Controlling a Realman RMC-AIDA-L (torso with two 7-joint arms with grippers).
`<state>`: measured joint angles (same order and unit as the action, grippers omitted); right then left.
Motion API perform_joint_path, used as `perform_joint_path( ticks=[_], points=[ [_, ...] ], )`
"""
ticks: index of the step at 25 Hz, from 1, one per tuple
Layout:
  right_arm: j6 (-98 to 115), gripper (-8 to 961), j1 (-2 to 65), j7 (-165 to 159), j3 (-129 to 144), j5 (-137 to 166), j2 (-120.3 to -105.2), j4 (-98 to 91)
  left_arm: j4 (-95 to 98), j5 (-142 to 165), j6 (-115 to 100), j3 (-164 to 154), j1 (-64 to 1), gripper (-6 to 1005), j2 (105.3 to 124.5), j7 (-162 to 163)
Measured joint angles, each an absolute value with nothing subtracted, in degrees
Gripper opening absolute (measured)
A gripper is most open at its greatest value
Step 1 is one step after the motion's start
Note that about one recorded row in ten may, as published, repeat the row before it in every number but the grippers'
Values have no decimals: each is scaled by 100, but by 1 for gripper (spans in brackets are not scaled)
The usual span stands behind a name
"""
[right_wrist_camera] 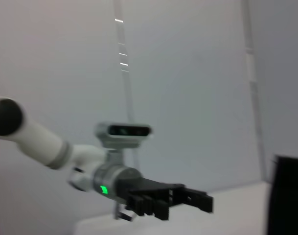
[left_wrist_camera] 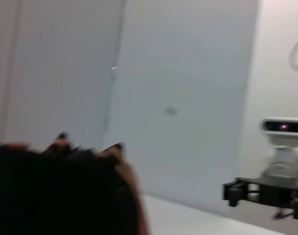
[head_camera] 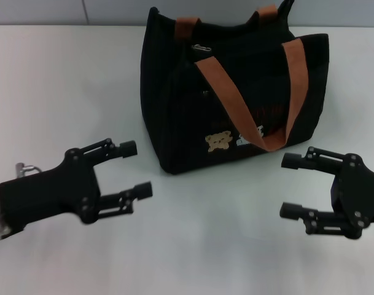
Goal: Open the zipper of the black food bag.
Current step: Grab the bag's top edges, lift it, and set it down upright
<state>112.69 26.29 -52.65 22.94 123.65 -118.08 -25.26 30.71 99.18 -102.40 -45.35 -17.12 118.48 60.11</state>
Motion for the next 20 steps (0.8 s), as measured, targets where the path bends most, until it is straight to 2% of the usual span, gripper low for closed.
perform_joint_path(
  ticks=[10, 20],
  points=[
    [10692, 787, 2404, -5397, 2043, 12364, -11823, -2522, 1524, 8933, -8703, -4482, -2396, 743, 11911, 5218],
    [10617, 787, 2348, -5396, 2005, 12366, -11844, -2472, 393, 8774, -8039, -4427, -3091, 722, 11918, 4063]
  ],
)
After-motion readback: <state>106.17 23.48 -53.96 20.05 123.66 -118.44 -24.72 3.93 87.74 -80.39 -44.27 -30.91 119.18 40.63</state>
